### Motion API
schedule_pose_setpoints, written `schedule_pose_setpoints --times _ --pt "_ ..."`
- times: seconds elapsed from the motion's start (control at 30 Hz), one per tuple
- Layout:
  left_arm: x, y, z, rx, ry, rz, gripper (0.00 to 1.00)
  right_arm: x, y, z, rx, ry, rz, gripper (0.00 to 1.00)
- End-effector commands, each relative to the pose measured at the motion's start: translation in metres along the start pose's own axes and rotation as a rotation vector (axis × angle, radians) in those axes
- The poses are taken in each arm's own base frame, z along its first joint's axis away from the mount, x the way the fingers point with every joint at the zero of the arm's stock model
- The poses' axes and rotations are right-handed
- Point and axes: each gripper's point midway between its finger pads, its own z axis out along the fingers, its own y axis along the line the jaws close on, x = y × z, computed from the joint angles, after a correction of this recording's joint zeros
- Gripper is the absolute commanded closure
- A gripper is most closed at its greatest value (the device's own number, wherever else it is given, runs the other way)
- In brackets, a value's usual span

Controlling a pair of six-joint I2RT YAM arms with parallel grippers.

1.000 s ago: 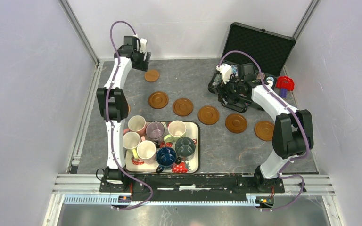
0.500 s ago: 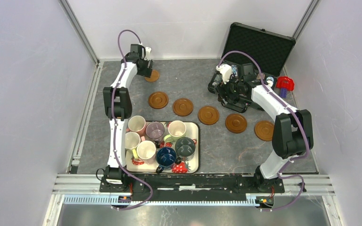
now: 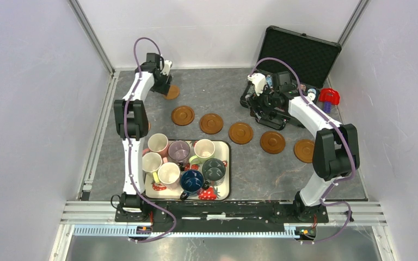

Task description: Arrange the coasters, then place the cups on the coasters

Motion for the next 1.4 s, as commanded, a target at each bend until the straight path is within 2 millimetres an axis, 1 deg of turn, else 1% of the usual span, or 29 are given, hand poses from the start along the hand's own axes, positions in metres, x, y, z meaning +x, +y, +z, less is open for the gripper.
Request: schedule_pose_setpoints --times 0.0,0.1,0.17,0.2,0.23,0.47,0.57,0.63,0.73,0.93,1.07,1.13,1.2,1.27,1.33,1.37 --pt "0.043 0.007 -0.03 0.071 0.124 0.049 0.29 -0.017 -0.001 -0.001 -0.011 -0.036 -0.022 0.22" --pt "0.054 0.01 -0.037 0.071 0.152 0.045 0.3 -0.018 0.0 -0.001 -0.015 -0.04 -0.021 0.22" --pt "0.061 0.008 -0.041 0.079 0.174 0.037 0.31 -0.019 0.001 -0.002 -0.017 -0.044 -0.023 0.22" --pt "0.07 0.021 -0.043 0.077 0.188 0.007 0.32 -0.019 0.001 -0.002 -0.017 -0.044 -0.025 0.22" --pt "0.075 0.022 -0.046 0.086 0.198 0.001 0.33 -0.019 0.001 -0.003 -0.017 -0.044 -0.027 0.22" --pt "0.103 0.01 -0.058 0.142 0.244 -0.002 0.37 -0.015 0.004 -0.006 -0.021 -0.045 -0.033 0.22" --pt "0.109 0.009 -0.059 0.149 0.256 -0.014 0.38 -0.014 0.006 -0.008 -0.021 -0.046 -0.035 0.22" --pt "0.109 0.008 -0.059 0.153 0.256 -0.017 0.38 -0.013 0.006 -0.008 -0.022 -0.045 -0.034 0.23" --pt "0.106 0.007 -0.062 0.164 0.245 -0.016 0.39 -0.013 0.007 -0.007 -0.024 -0.045 -0.031 0.23" --pt "0.107 0.008 -0.065 0.16 0.249 -0.011 0.39 -0.016 0.007 -0.007 -0.026 -0.052 -0.033 0.23" --pt "0.101 0.013 -0.07 0.14 0.235 -0.02 0.38 -0.018 0.006 -0.007 -0.027 -0.056 -0.032 0.23" --pt "0.09 0.018 -0.076 0.124 0.207 -0.042 0.36 -0.018 0.006 -0.007 -0.029 -0.056 -0.031 0.22" --pt "0.073 0.025 -0.086 0.101 0.162 -0.063 0.34 -0.018 0.006 -0.007 -0.031 -0.056 -0.032 0.23" --pt "0.052 0.038 -0.101 0.074 0.099 -0.094 0.32 -0.019 0.007 -0.008 -0.031 -0.057 -0.033 0.23" --pt "0.04 0.049 -0.116 0.06 0.056 -0.119 0.31 -0.018 0.007 -0.008 -0.033 -0.056 -0.031 0.22" --pt "0.038 0.055 -0.123 0.054 0.045 -0.127 0.31 -0.017 0.008 -0.008 -0.037 -0.053 -0.03 0.23"
